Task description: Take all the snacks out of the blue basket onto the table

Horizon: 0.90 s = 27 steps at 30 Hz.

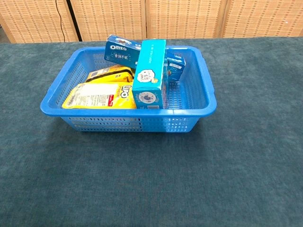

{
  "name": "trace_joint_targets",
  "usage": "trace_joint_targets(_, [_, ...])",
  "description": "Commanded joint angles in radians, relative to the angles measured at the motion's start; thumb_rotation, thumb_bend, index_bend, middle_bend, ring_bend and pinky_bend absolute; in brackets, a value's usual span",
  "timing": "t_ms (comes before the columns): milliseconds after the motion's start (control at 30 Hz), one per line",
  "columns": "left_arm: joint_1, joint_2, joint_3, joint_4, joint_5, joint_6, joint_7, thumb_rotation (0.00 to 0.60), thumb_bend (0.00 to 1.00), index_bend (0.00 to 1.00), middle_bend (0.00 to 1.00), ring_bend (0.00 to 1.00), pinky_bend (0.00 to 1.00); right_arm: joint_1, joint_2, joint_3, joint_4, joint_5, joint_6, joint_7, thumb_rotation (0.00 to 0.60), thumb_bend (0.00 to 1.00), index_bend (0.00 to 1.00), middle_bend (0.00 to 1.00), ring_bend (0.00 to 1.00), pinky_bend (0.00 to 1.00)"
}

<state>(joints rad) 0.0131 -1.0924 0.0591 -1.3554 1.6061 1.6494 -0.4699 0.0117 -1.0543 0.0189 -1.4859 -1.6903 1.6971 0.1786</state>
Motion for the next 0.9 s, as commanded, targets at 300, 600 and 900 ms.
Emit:
trace_joint_targets(300, [-0.002, 0.005, -0.007, -0.011, -0.007, -0.019, 0.011, 0.600, 0.02, 0.00, 0.00, 0.00, 0.00, 0.009, 0.000, -0.001, 0.011, 0.005, -0.025, 0.013, 0.600, 0.00, 0.00, 0.00, 0.00, 0.00])
trace_joint_targets(600, [0.015, 0.094, -0.009, -0.161, -0.002, 0.010, 0.033, 0.600, 0.02, 0.00, 0.00, 0.00, 0.00, 0.142, 0.054, 0.014, 0.002, -0.123, -0.107, 0.043, 0.600, 0.00, 0.00, 0.00, 0.00, 0.00])
trace_joint_targets(900, [0.017, 0.094, -0.012, -0.203, 0.003, 0.000, 0.117, 0.600, 0.02, 0.00, 0.00, 0.00, 0.00, 0.392, 0.084, 0.068, -0.046, -0.227, -0.295, 0.130, 0.600, 0.00, 0.00, 0.00, 0.00, 0.00])
